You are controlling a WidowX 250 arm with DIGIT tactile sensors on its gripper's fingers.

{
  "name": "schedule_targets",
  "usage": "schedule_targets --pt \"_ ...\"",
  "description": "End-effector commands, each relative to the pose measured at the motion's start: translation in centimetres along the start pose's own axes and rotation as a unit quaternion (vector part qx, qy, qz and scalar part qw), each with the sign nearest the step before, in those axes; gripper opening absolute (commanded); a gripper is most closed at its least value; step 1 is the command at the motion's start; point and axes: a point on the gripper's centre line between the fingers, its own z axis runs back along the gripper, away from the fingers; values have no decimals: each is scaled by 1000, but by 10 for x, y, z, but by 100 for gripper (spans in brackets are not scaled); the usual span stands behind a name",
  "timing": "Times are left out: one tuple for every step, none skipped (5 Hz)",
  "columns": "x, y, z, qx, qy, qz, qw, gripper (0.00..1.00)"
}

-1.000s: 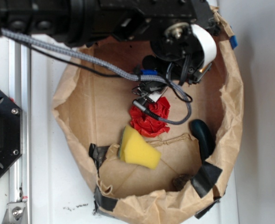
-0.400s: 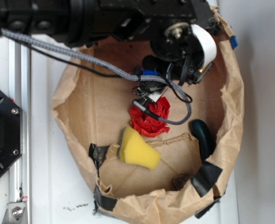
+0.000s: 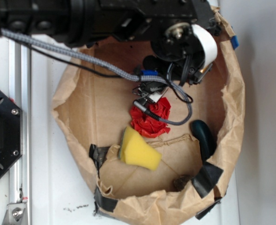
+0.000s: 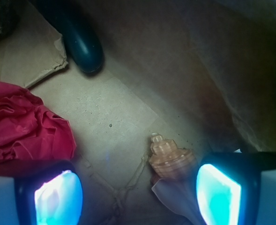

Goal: Grab the shell.

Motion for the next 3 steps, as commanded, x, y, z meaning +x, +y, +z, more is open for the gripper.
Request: schedule_targets --pt "5 4 6 31 -10 -9 999 100" --pt "7 7 -9 22 4 -22 1000 100" --pt "9 15 -24 25 17 -16 999 100"
